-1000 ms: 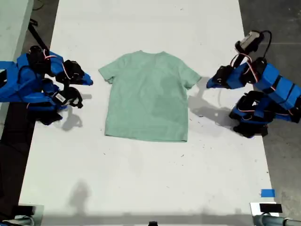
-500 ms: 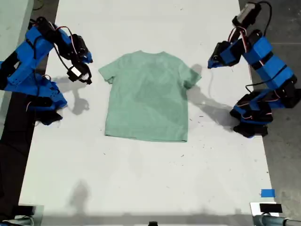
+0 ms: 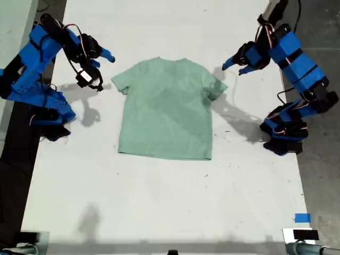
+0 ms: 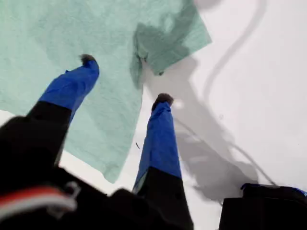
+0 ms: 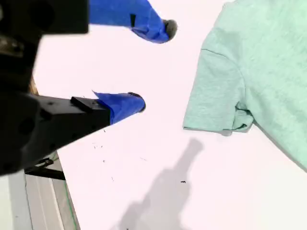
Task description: Fold t-shirt
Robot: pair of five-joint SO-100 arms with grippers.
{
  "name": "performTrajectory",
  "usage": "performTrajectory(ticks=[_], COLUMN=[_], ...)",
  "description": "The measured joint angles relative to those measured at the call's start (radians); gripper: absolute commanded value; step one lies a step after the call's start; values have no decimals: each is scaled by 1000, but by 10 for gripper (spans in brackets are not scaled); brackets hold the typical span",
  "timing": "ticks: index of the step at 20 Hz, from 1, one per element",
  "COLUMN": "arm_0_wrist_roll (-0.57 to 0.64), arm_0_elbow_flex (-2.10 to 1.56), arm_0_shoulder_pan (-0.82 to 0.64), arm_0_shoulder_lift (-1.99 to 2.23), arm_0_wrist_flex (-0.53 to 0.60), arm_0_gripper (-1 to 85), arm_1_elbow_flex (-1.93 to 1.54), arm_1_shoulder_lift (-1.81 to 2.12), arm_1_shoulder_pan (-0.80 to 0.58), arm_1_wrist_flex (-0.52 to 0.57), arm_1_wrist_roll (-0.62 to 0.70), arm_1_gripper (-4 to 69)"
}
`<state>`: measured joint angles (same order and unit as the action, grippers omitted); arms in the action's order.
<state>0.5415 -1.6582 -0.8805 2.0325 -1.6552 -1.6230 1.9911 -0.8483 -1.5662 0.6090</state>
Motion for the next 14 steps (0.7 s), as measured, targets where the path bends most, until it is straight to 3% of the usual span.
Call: performTrajectory(ticks=[4, 14], arm_0_wrist_roll=[3, 21], arm_0_elbow_flex=[0, 0], arm_0_shoulder_pan=[0, -6], arm_0_shoulder_lift=[0, -25], arm_0_wrist_flex=[0, -3], arm_0_gripper=[263, 262], arm_1_elbow_flex=[-58, -396], arm_1_shoulder_lift=[-2, -190], arm_1_shoulder_pan=[-44, -103], arm_1_wrist_flex=[46, 477], arm_1_wrist_roll=[60, 206], arm_1_gripper=[315, 319])
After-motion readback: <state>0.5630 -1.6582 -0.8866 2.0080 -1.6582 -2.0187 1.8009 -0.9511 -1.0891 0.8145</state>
